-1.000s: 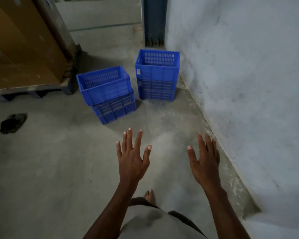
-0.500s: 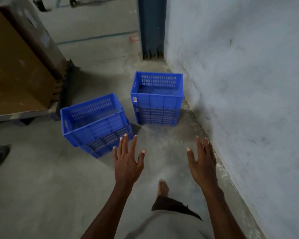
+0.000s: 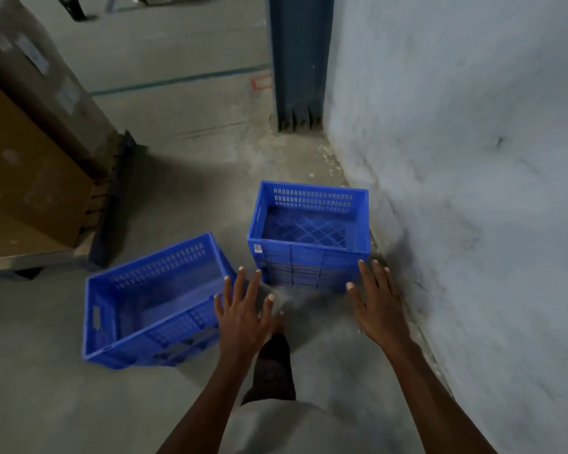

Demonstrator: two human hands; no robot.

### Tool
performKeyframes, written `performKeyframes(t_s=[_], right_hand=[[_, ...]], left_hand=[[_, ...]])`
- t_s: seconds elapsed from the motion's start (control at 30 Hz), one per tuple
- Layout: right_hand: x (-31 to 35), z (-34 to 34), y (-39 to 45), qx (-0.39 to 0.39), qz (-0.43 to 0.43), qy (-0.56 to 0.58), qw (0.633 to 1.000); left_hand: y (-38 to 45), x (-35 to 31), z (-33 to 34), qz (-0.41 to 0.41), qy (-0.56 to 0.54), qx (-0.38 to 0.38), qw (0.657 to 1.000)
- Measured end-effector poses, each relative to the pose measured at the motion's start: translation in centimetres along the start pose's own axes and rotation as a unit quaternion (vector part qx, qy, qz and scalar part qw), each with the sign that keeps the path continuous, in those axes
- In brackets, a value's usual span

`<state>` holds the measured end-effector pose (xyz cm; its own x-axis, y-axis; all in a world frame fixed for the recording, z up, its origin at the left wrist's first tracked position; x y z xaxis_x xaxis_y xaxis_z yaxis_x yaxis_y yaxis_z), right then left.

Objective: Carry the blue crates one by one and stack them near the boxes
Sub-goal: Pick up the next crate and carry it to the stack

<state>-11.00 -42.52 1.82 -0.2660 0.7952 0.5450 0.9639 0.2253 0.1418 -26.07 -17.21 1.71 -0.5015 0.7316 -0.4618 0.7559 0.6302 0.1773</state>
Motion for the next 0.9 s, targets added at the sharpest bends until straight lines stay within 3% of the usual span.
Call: performKeyframes(t_s=[0.27,0.47,0.63,0.73,0.9], right_hand=[[-1.1,8.8,16.2,0.058,0.083,-0.034,0.994],[-6.1,16.3,26.1,0.13,0.162,-0.013,0.978],[-12.3,22.7,32.2,0.201,0.178,-0.015,0.963],[-16.2,26.1,34.5,0.236,0.16,-0.054,0.957],[-21.9,29.9,37.3,0.189,0.223,-0.093,0.952]], left_hand=[[20.8,-1.1,10.2,0.089,0.014,0.062,0.994],[32.2,0.4,19.2,0.097,0.059,0.138,0.984],[38.9,6.4,29.1,0.019,0.044,0.235,0.971],[41.4,10.7,33.7,-0.059,0.037,0.243,0.968],[43.6,14.6,38.4,-0.169,0.087,0.246,0.951]])
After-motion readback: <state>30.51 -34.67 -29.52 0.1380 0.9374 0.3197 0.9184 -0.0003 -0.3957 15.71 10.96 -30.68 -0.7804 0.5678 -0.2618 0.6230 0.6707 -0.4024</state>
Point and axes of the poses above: each hand's wrist, its own y-axis towards the middle knuckle, its own z-axis out of the palm, x = y × z, the point moved 7 cm from there along y, towards the middle knuckle, and after that the axes turned 13 degrees about -x, right-handed, at the moved point
